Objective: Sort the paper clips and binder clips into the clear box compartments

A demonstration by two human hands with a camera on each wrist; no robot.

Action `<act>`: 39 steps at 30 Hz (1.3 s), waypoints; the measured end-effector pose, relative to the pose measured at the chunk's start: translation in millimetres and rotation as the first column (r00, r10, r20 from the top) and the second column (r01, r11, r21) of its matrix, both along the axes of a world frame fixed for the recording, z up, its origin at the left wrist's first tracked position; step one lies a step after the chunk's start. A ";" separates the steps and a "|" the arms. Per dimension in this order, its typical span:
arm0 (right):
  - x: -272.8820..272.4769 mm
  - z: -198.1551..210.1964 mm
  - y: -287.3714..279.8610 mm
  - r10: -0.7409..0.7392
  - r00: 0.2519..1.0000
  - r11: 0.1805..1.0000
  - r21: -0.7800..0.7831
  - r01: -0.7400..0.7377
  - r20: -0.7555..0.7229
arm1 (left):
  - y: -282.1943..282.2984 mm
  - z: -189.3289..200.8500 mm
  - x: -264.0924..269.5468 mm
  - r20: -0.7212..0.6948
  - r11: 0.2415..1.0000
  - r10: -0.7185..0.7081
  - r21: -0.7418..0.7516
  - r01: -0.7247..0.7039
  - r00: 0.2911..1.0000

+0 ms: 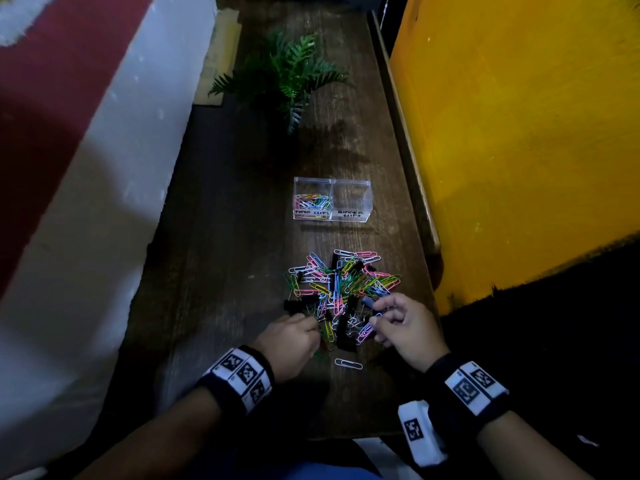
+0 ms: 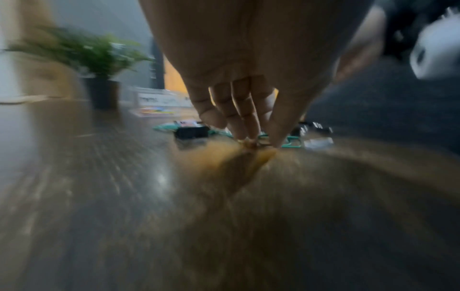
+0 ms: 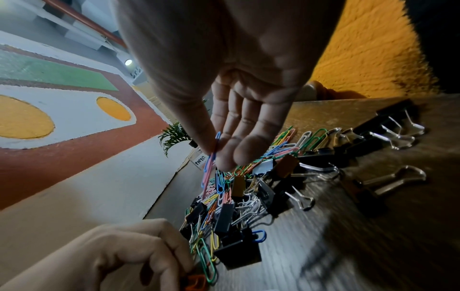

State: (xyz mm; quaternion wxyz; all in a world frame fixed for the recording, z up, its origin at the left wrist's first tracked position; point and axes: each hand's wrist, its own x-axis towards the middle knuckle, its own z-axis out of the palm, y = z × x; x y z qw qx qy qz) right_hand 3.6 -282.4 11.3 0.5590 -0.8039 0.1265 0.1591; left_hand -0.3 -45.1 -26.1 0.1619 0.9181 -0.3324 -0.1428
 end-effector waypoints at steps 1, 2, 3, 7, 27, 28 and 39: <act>-0.5 0.5 -0.8 0.004 1.000 1.000 -0.006 -0.004 0.005 | -1.4 -1.5 0.0 0.006 0.999 -0.031 0.035 0.030 1.000; -0.9 1.3 -1.9 0.011 1.000 1.000 -0.016 -0.011 0.013 | -1.7 -2.4 -0.3 0.014 0.997 -0.057 0.061 0.056 0.998; -1.1 1.6 -2.8 0.017 1.000 0.999 -0.028 -0.016 0.020 | -1.2 -1.6 -0.6 0.016 0.994 -0.074 0.078 0.072 0.997; -1.5 0.9 -5.4 0.030 0.999 0.999 -0.045 -0.028 0.030 | -2.9 3.7 -3.2 0.014 0.997 -0.039 0.062 0.038 0.999; 105.2 16.5 22.7 0.080 0.996 0.995 -0.063 -0.077 0.044 | -9.5 50.2 114.2 -0.188 0.748 0.519 -0.372 -0.550 0.834; 112.1 22.2 22.8 0.086 0.994 0.993 -0.092 -0.080 0.062 | -11.5 57.7 137.2 -0.162 0.733 0.536 -0.398 -0.552 0.828; 185.1 44.5 43.9 0.134 0.957 0.945 -0.323 -0.046 0.256 | -22.6 55.3 231.0 -0.090 0.776 0.608 -0.145 -0.614 0.789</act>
